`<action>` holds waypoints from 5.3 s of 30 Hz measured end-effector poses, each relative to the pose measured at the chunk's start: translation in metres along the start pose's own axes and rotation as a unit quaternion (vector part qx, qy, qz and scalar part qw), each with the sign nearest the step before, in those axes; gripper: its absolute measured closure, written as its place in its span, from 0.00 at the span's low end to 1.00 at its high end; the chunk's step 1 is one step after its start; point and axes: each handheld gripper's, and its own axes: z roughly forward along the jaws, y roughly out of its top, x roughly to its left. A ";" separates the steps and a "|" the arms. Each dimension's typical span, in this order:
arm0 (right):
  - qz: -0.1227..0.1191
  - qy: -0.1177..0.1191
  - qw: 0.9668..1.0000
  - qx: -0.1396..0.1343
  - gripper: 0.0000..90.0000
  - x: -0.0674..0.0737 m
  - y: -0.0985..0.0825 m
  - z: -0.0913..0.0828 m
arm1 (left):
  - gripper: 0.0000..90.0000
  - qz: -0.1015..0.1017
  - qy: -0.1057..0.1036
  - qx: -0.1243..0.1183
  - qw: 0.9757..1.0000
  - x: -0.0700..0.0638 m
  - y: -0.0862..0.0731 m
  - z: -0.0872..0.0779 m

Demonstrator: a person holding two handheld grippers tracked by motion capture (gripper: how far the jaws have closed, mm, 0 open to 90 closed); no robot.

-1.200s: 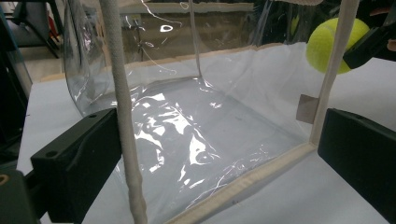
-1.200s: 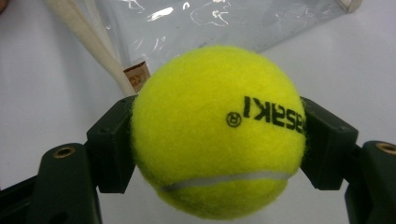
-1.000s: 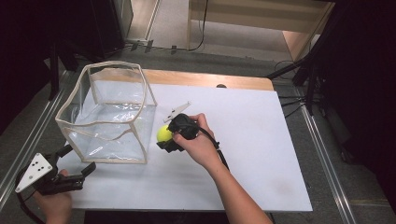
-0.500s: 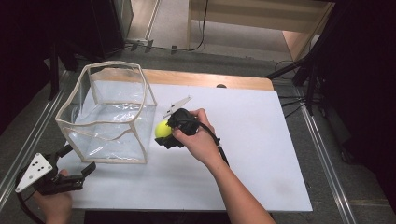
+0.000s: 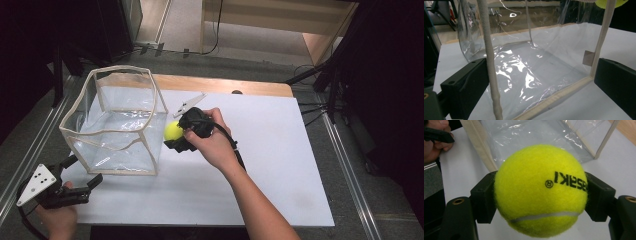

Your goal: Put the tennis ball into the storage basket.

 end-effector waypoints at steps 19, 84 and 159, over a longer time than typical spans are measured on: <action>-0.015 0.009 1.000 -0.015 0.26 0.004 0.029 -0.017 | 0.00 0.000 -0.001 0.000 1.000 0.000 0.000 0.000; -0.048 0.007 0.998 -0.040 0.26 0.014 0.103 -0.020 | 0.00 -0.004 -0.004 -0.007 1.000 0.001 0.000 0.000; -0.036 -0.034 0.998 -0.044 0.00 0.026 0.050 -0.019 | 0.00 -0.007 -0.004 -0.006 1.000 0.001 0.000 0.000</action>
